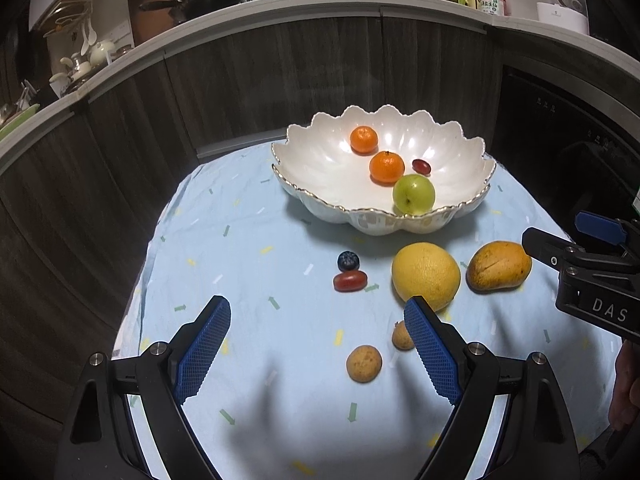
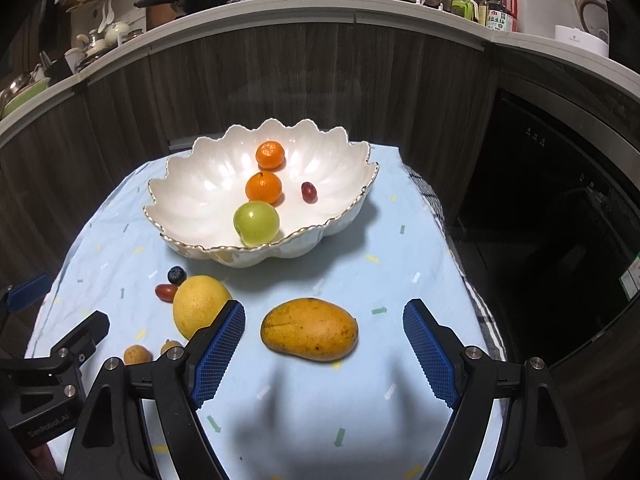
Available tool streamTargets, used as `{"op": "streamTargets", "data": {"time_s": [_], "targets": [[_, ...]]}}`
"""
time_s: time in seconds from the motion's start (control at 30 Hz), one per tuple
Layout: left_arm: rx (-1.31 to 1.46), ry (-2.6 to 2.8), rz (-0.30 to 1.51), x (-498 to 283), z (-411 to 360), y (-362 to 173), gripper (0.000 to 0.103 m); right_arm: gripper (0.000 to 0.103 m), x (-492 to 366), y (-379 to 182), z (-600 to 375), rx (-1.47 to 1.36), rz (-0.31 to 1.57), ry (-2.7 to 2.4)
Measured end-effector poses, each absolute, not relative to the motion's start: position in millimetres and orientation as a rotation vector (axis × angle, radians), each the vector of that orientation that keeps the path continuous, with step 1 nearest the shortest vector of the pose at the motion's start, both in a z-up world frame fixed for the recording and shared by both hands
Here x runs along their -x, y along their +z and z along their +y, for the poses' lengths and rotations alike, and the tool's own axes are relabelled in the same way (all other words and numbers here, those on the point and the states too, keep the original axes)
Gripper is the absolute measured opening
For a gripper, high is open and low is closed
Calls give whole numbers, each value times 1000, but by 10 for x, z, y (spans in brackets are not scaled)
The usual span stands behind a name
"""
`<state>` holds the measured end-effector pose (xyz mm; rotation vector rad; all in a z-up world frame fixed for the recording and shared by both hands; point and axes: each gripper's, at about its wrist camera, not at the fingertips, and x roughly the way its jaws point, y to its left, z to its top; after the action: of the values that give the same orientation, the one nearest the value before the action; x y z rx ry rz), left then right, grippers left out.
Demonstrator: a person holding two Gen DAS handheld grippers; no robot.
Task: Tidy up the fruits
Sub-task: 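Withdraw both open tools back from the bowl toward the loose fruits, then grasp the brown potato-like fruit with the left gripper while the right grasps the mango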
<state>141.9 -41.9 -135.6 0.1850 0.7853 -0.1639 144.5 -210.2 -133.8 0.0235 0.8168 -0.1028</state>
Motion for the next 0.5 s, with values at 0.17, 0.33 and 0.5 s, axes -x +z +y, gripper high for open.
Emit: {"op": "streamTargets", "data": {"time_s": [0.17,0.33,0.5], "targets": [[-189,-164,799,-1397,-412,-1439,89,82,-1457,-1409,-2085,-20,827,-99],[-189,-164,815,-1388,-416,-1528,89,82,-1466,-1482,-2069,-16,839,-98],[-198,-172,829,-1383,-437,-1616,89,82,-1483,-1550,-2074,-16,850,-100]]}}
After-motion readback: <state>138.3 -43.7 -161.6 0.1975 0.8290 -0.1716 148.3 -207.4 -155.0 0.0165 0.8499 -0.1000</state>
